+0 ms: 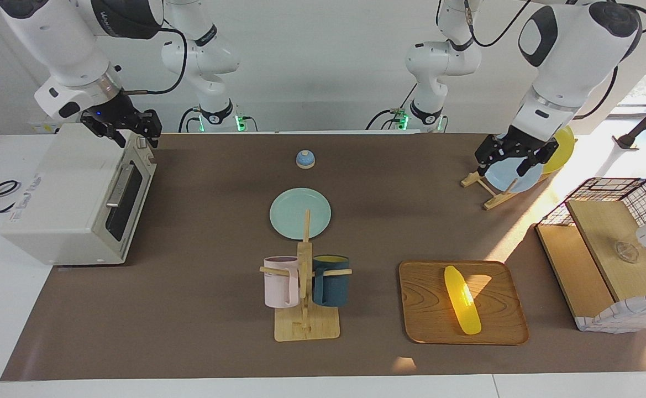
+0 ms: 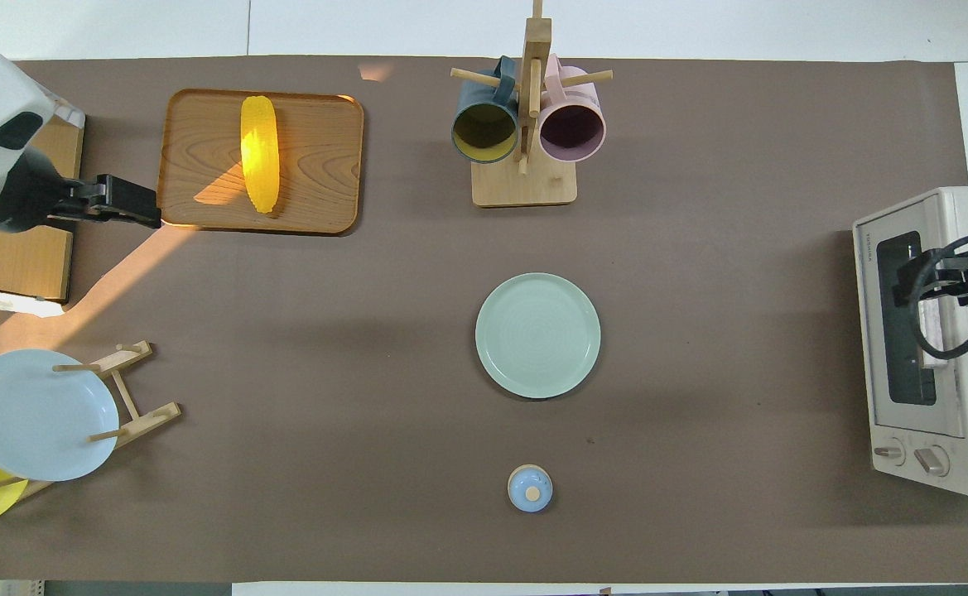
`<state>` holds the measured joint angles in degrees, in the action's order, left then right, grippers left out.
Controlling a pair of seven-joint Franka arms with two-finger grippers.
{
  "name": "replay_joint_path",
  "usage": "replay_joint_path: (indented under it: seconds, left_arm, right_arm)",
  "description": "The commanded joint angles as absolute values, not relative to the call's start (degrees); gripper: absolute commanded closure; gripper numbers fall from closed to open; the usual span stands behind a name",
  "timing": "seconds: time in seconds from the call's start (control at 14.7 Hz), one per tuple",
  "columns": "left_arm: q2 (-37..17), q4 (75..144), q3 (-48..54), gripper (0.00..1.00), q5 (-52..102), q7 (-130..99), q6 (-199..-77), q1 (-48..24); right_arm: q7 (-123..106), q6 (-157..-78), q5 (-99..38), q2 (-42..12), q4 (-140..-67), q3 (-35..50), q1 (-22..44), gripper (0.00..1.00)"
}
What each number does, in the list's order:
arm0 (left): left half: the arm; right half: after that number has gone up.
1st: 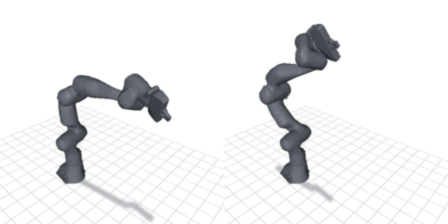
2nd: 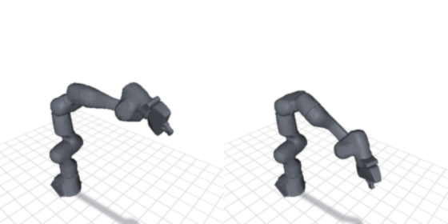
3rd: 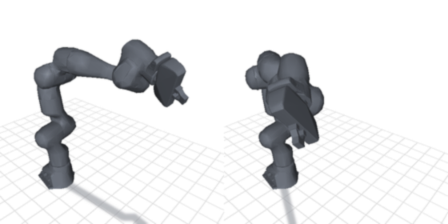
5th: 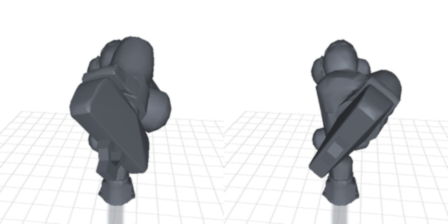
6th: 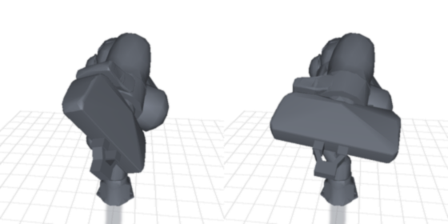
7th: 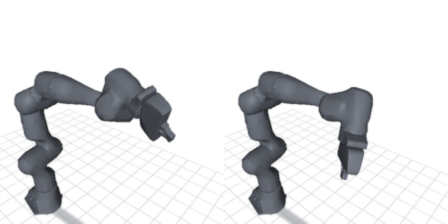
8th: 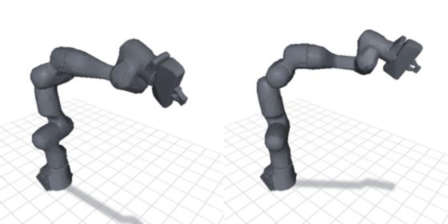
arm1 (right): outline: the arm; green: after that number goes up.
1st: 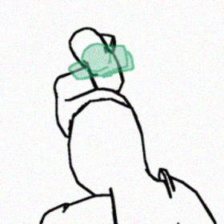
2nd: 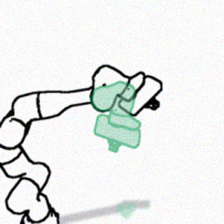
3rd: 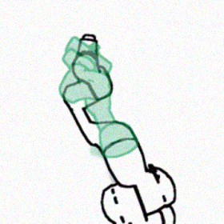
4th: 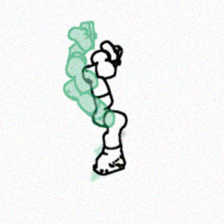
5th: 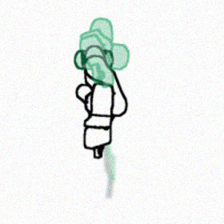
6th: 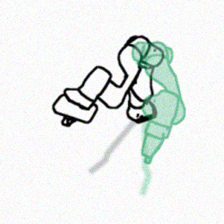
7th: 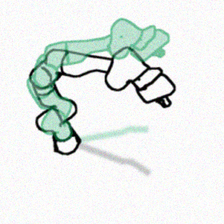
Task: Put corn in oven
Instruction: 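Reach the left gripper to the yellow corn and grasp it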
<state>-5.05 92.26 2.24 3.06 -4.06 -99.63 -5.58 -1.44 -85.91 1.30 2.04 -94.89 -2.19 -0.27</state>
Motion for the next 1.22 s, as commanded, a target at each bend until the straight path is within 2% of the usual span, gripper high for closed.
replay_joint_path:
  seconds: [0.0, 0.2, 0.54, 0.82, 1.15]
  left_arm:
    - [-15.6, 84.4, 2.1, 0.0, 3.8, -4.7, -101.0, -5.9]
    - [-26.6, 74.9, 2.1, 0.0, 3.5, -4.4, -102.8, -6.8]
    - [-41.2, 66.8, 1.8, 0.0, 3.0, -0.9, -113.1, -8.2]
    - [-43.5, 67.1, 1.9, 0.0, 1.5, 6.0, -118.4, -7.6]
    - [-44.9, 71.2, 2.1, 0.0, 1.8, 6.2, -125.4, -8.3]
  right_arm:
    - [-3.2, -95.6, 0.7, 6.6, -105.5, -2.1, -1.6, 1.0]
    - [-3.3, -104.5, 4.4, 8.3, -112.7, -2.1, -4.0, 1.0]
    - [-3.0, -105.6, 9.0, 6.3, -113.7, -2.1, -4.8, 1.0]
    - [-3.2, -105.6, 12.7, 5.6, -115.0, -2.1, -6.5, 1.0]
    - [-3.3, -107.5, 12.7, 5.7, -117.5, -2.1, -8.3, 1.0]
